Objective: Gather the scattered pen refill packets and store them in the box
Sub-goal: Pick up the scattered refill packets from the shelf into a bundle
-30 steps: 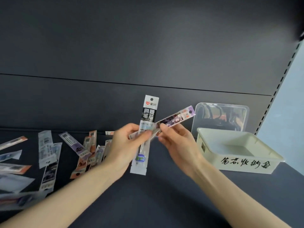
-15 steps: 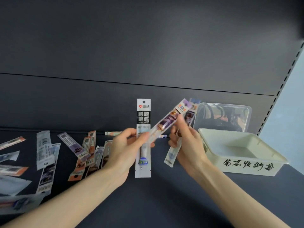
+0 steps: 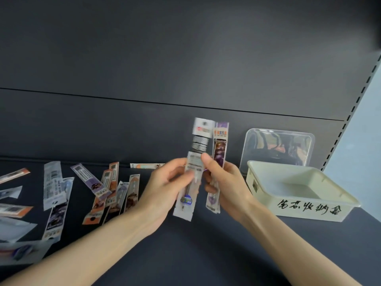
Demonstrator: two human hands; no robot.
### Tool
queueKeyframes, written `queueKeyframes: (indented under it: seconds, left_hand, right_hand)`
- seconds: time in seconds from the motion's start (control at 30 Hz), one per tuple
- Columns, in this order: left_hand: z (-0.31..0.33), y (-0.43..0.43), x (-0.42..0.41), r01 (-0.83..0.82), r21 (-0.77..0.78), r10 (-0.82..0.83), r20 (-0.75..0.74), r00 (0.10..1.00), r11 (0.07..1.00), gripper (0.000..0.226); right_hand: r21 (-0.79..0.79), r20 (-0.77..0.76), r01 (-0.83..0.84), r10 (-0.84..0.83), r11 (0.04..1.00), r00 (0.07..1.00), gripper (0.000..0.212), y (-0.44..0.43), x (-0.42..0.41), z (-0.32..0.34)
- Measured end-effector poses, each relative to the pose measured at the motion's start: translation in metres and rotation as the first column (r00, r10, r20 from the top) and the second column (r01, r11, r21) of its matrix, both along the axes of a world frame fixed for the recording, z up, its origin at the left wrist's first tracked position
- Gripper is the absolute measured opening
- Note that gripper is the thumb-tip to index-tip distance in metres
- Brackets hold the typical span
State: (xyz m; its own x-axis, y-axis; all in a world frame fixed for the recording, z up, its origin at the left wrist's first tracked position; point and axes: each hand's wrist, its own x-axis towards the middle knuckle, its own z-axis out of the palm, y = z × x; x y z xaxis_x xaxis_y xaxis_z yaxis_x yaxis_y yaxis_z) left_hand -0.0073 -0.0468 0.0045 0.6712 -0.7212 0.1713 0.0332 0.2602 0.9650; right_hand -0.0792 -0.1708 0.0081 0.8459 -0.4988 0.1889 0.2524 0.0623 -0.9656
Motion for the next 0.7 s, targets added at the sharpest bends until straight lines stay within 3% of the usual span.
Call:
queueKeyframes:
  seconds: [0.13, 0.27, 0.33, 0.4, 0.5, 0.6, 0.7]
  left_hand:
    - [-0.006, -0.002, 0.002, -0.078, 0.128, 0.067, 0.088, 0.994, 0.989, 0.017]
    - [-0.006, -0.003, 0.021, -0.254, 0.212, 0.174, 0.334, 0.926, 0.944, 0.007]
    - [-0.004, -0.006, 0.034, -0.346, 0.261, 0.150, 0.561, 0.814, 0.901, 0.006]
    - [-0.007, -0.013, 0.050, -0.431, 0.318, 0.042, 0.762, 0.646, 0.845, 0.013]
    - [-0.014, -0.027, 0.075, -0.570, 0.402, -0.191, 0.899, 0.394, 0.717, 0.035]
    - [-0.016, -0.042, 0.095, -0.650, 0.418, -0.280, 0.909, 0.310, 0.635, 0.046]
    - [-0.017, -0.054, 0.105, -0.635, 0.427, -0.316, 0.904, 0.287, 0.644, 0.036]
  right_hand:
    - [0.107, -0.005, 0.003, -0.003, 0.994, 1.000, 0.020, -0.004, 0.003, 0.001]
    - [0.082, 0.024, 0.106, -0.108, 0.991, 0.994, 0.023, -0.024, 0.002, 0.009]
    - [0.056, 0.010, 0.141, -0.142, 0.988, 0.990, 0.019, -0.029, 0.002, 0.010]
    - [-0.023, -0.031, 0.202, -0.202, 0.979, 0.979, 0.017, -0.033, 0.004, 0.006]
    - [-0.141, -0.008, 0.254, -0.258, 0.957, 0.966, 0.020, -0.035, 0.008, 0.001]
    - [-0.224, 0.023, 0.266, -0.268, 0.937, 0.963, 0.026, -0.037, 0.009, -0.003]
    - [-0.253, 0.015, 0.229, -0.233, 0.940, 0.972, 0.028, -0.042, 0.009, -0.012]
